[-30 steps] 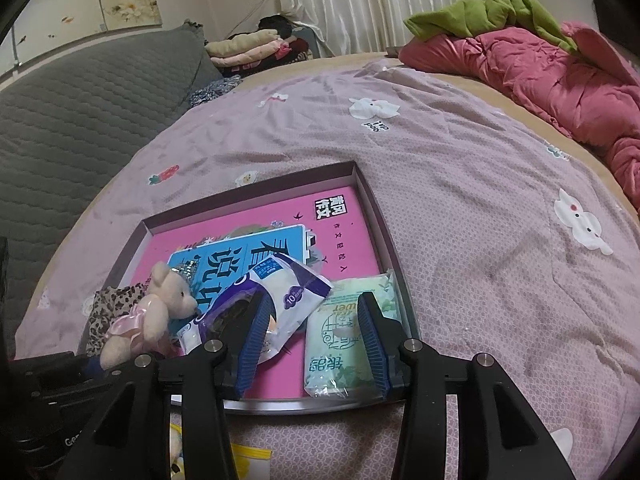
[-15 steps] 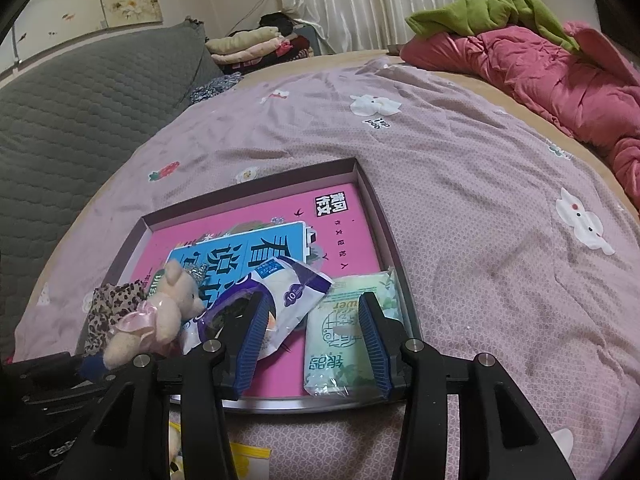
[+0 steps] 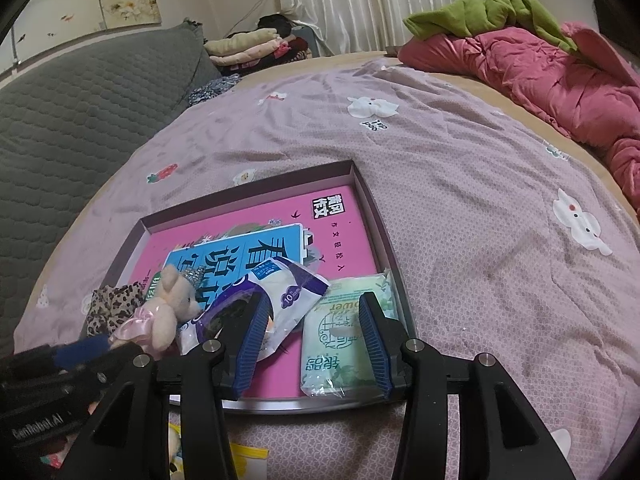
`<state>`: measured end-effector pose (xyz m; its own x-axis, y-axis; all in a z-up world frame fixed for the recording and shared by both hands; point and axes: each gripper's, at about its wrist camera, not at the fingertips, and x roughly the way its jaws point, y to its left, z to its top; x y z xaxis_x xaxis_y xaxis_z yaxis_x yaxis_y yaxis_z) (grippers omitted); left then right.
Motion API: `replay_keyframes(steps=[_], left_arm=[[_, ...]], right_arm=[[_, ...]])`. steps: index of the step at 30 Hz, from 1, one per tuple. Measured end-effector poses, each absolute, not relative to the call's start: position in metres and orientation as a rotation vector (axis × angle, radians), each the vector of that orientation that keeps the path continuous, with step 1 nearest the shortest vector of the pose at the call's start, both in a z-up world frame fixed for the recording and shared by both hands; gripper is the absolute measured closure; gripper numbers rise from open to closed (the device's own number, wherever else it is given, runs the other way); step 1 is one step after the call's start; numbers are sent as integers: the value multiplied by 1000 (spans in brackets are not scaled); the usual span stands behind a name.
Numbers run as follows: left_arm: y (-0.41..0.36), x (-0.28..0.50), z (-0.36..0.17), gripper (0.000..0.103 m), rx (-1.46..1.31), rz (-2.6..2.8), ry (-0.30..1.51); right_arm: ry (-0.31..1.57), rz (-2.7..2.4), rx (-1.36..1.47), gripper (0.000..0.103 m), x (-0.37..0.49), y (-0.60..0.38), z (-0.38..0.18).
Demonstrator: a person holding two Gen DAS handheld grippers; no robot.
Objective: Organize soft objects
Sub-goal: 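Withdraw both open tools from the tray toward the remaining items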
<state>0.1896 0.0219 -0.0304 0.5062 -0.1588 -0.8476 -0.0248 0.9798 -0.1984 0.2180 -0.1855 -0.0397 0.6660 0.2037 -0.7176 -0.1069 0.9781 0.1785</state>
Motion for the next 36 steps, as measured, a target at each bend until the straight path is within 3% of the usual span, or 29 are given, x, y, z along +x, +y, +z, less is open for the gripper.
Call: replay_keyframes(steps=[3, 22, 36], left_arm=[[23, 187, -32, 50, -205, -97, 1049], [53, 173, -19, 50, -246, -31, 1015], [56, 158, -9, 50, -262, -31, 993]], right_arm=[[825, 177, 125, 47, 218, -185, -40], [796, 192, 104, 30, 216, -182, -35], [725, 219, 103, 28, 202, -190, -20]])
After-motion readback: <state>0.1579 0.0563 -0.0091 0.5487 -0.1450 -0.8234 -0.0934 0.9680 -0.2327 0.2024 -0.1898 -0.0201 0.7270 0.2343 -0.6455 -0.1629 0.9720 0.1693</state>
